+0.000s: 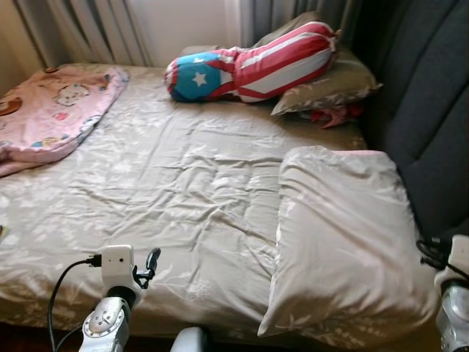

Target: Clean up the room

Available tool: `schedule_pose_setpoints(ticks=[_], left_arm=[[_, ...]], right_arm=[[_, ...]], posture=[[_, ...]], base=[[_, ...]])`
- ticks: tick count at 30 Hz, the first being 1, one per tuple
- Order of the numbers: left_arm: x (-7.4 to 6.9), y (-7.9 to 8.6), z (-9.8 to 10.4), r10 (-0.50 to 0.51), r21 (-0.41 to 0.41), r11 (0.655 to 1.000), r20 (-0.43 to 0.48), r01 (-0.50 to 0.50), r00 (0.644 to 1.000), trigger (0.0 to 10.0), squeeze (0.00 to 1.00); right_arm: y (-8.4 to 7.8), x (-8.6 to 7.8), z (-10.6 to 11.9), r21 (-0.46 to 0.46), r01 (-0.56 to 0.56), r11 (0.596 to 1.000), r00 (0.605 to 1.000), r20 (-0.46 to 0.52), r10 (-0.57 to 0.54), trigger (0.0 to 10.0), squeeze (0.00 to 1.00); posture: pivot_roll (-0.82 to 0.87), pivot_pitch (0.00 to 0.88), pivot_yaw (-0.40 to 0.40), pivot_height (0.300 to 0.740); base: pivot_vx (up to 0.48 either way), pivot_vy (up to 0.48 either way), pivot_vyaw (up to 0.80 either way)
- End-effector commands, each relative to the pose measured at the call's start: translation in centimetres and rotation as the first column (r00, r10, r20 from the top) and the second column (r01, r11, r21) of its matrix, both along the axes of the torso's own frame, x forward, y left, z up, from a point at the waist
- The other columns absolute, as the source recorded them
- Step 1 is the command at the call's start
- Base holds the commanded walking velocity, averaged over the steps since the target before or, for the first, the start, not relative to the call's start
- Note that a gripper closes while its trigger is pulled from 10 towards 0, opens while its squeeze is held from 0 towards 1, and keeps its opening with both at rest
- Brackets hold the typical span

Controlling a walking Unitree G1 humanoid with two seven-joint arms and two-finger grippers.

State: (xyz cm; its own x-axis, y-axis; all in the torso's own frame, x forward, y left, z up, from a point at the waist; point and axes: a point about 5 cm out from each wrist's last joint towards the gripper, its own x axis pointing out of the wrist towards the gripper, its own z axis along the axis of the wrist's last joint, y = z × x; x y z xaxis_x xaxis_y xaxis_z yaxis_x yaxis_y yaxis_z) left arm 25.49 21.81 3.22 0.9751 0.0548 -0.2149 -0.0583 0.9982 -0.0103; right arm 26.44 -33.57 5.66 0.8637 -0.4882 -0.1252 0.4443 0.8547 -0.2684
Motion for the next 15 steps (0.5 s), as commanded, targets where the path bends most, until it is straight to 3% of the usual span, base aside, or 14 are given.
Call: schedule_pose_setpoints(ticks=[1,3,5,8,9,11,15], left_arm=[[0.1,0.2,-0.1,0.011,-0.009,1.000,0.000,-0.011,1.000,10.0,0.00],[0.1,0.2,-0.4,0.019,-0.020,1.000,-0.010,-0.019,1.000,10.0,0.00],[-0.1,0.2,-1.0,0.034,-0.043,0.998,-0.035,-0.036,0.999,10.0,0.00],[-0.7,0.2,-2.6,0.031,-0.053,0.998,-0.108,-0.037,0.994,10.0,0.00],[-0.8,0.2,-2.9,0.025,-0.048,0.998,-0.120,-0.031,0.993,10.0,0.00],[-1.3,0.1,-4.3,0.007,-0.046,0.999,-0.187,-0.016,0.982,10.0,0.00],[-1.6,-0.2,-4.9,-0.007,-0.056,0.998,-0.224,-0.005,0.974,10.0,0.00]], right_arm=[[0.7,0.3,-0.1,-0.003,-0.031,1.000,1.000,-0.001,0.031,10.0,0.00],[1.2,0.4,-0.6,0.038,-0.042,0.998,0.999,-0.008,0.042,10.0,0.00],[2.9,0.5,-1.9,0.109,-0.104,0.989,0.993,-0.040,0.109,10.0,0.00],[7.2,-0.2,-5.1,0.314,-0.222,0.923,0.965,-0.067,0.255,10.0,0.00],[7.6,-0.5,-5.7,0.327,-0.223,0.918,0.960,-0.087,0.265,10.0,0.00],[9.5,-3.2,-8.8,0.473,-0.131,0.871,0.960,-0.161,0.231,10.0,0.00],[10.3,-4.3,-10.0,0.514,-0.088,0.853,0.954,-0.204,0.221,10.0,0.00]], posture=[[0.01,0.000,-0.028,0.648],[0.01,0.000,-0.029,0.648],[0.00,0.000,-0.030,0.648],[0.00,0.000,-0.034,0.648],[0.00,0.000,-0.036,0.648],[0.01,0.000,-0.037,0.648],[0.02,0.000,-0.028,0.668]], base=[[0.000,0.000,0.00],[0.000,0.000,0.00],[0.000,0.000,0.00],[0.000,0.000,0.00],[0.000,0.000,0.00],[0.000,0.000,0.00],[0.000,0.000,0.00]])
